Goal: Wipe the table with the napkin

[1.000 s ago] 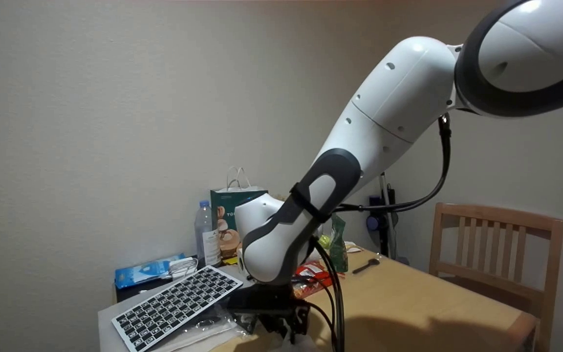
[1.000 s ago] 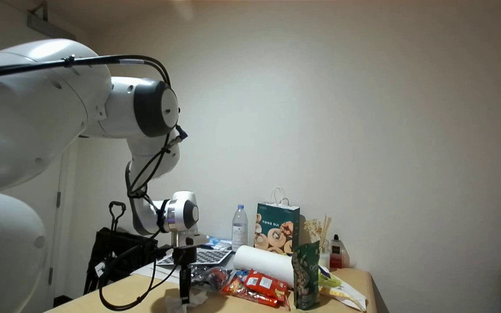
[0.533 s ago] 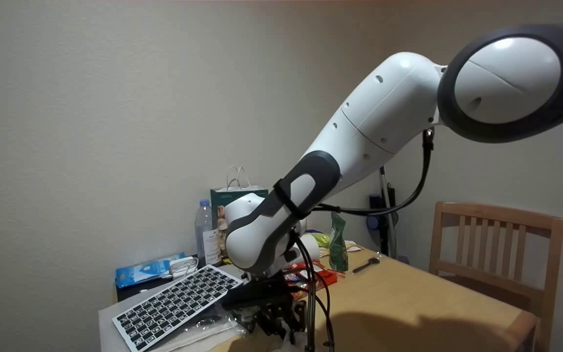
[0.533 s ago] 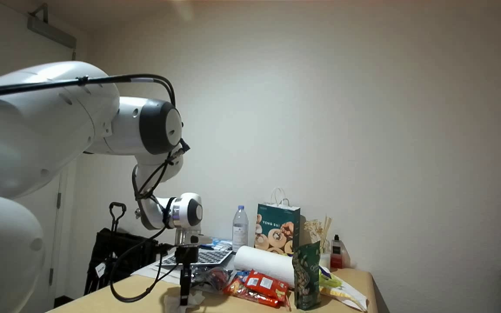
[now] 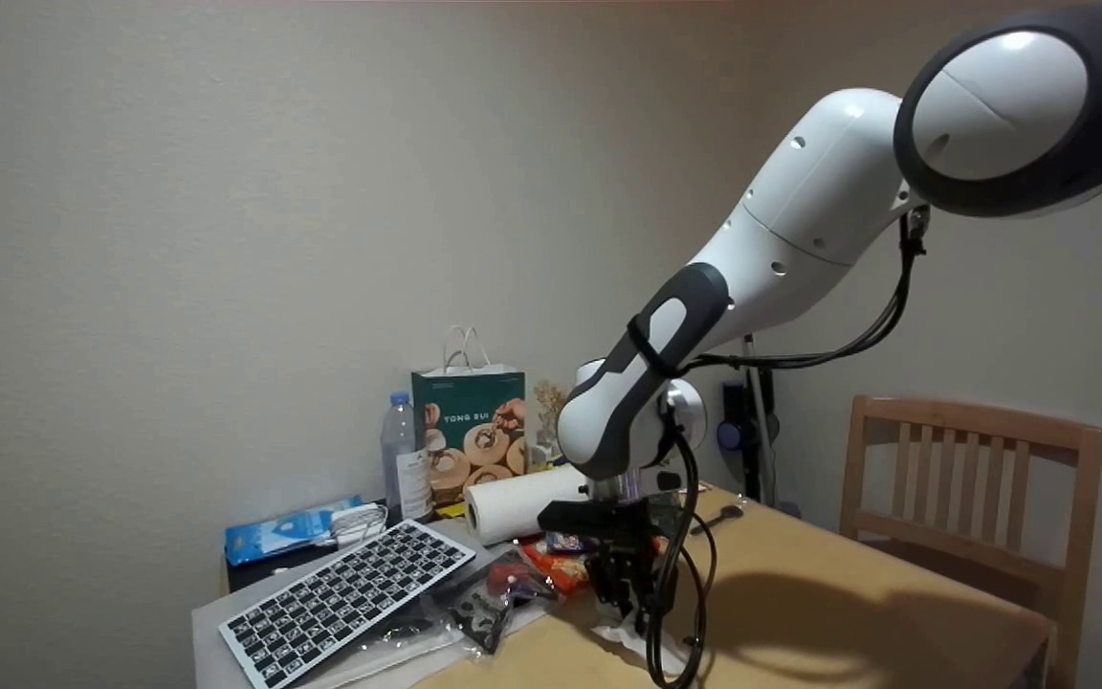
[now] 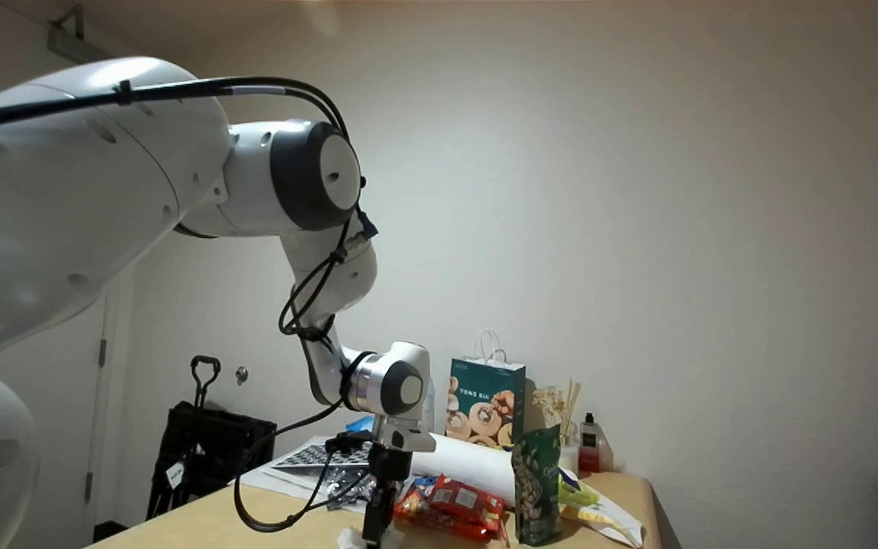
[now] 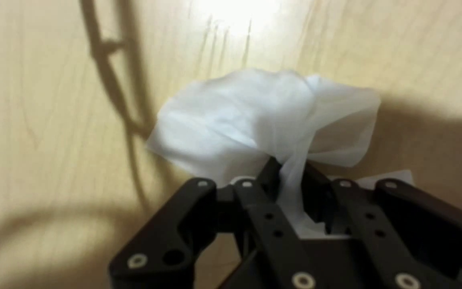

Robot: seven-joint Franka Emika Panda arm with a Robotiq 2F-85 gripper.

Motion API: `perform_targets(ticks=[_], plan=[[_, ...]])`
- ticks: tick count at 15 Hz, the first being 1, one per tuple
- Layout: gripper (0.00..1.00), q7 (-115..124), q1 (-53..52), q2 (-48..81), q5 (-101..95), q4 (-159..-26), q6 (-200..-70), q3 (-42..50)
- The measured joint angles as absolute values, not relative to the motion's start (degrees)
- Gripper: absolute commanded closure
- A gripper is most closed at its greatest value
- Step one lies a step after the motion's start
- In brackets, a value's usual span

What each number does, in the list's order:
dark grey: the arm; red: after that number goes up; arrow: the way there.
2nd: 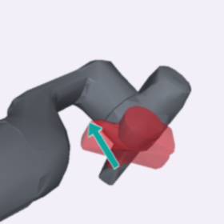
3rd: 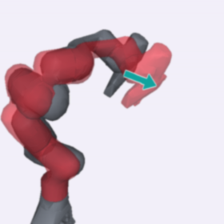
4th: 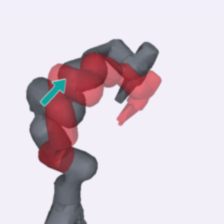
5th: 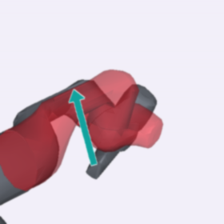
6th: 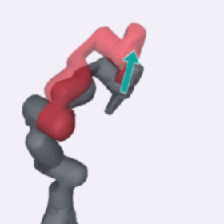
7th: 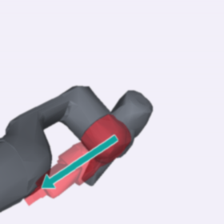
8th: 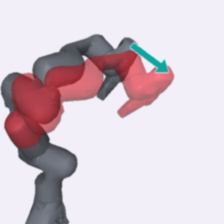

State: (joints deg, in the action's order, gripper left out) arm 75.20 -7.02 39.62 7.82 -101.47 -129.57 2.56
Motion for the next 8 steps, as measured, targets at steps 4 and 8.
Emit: perform_targets(ticks=[4,8], plan=[[0.57,75.1,-6.4,38.2,8.7,-104.5,-133.0,2.5],[0.31,74.7,-8.9,38.2,7.1,-105.8,-134.0,2.5]])
